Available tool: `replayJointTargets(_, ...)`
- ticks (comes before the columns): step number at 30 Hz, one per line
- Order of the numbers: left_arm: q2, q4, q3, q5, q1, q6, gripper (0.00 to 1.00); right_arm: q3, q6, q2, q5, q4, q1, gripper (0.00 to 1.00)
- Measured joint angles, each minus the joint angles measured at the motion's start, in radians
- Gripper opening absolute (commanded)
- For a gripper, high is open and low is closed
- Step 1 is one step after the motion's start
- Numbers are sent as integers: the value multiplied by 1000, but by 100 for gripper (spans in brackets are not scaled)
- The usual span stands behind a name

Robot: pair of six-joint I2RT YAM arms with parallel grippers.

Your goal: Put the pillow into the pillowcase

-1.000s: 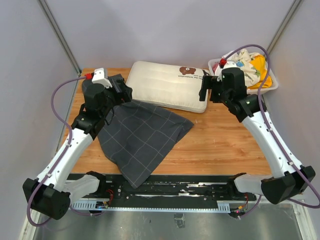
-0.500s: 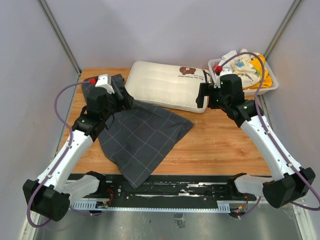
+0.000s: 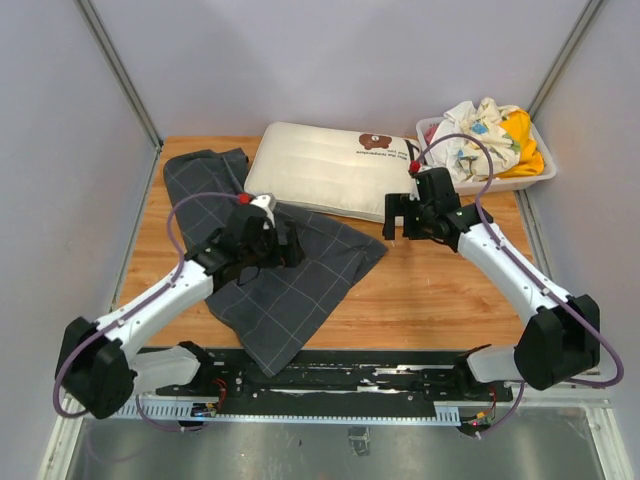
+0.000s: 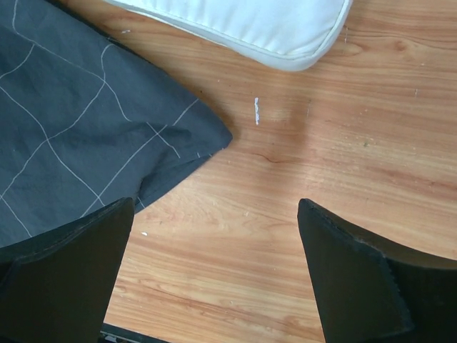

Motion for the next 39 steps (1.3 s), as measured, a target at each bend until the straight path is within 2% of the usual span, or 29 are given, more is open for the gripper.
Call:
replayJointTargets(5,197,32,116,-11,-118,50,99,28,5,29,0,0,-7,98)
replayJointTargets(8,262,43,143,-18,-166,88,98,32,9,21,-6,1,-31,98)
replayJointTargets(12,288,26,144,-34,-226,132,95,29,16,8,-19,1,-59,98)
replayJointTargets(18,289,-47,142,-101,-324,146,95,-18,43,-3,-91,16,-73,98)
replayJointTargets(22,261,-88,98,-141,-328,93,99,-87,66,5,-151,45,-72,97)
replayJointTargets(28,261,-110,61,-178,-328,38,99,-79,71,113,-169,68,-34,97)
replayJointTargets(35,391,-79,68,-182,-297,-3,99,53,61,319,-159,80,46,97)
replayJointTargets(39,397,-53,53,-146,-248,-27,95,140,55,418,-151,87,57,97)
